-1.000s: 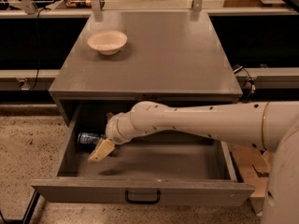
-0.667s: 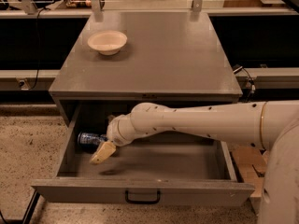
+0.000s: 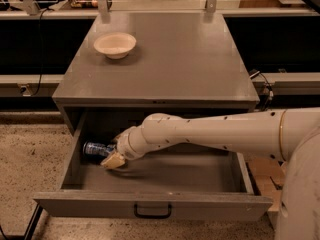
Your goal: Pick pepsi can from top drawer and place on counter
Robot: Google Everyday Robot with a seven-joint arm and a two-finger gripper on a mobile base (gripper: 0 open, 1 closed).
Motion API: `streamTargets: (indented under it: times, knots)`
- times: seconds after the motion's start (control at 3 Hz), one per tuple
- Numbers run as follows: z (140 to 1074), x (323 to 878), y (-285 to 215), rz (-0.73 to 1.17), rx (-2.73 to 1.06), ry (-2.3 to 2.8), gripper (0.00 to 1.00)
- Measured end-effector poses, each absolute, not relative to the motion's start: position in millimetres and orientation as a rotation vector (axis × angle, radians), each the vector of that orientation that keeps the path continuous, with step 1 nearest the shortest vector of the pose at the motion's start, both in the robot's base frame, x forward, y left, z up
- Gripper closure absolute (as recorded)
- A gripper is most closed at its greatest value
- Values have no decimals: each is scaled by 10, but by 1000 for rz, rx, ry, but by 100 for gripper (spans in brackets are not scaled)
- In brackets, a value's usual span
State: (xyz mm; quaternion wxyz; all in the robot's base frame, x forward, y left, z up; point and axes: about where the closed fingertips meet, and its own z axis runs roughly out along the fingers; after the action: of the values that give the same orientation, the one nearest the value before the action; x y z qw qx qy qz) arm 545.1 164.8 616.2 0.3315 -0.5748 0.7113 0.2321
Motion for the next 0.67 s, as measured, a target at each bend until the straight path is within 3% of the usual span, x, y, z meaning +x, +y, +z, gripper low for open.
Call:
streamTargets:
  times: [0.67]
  knots:
    - [6194,5423,1617,652,-1483,1817,87]
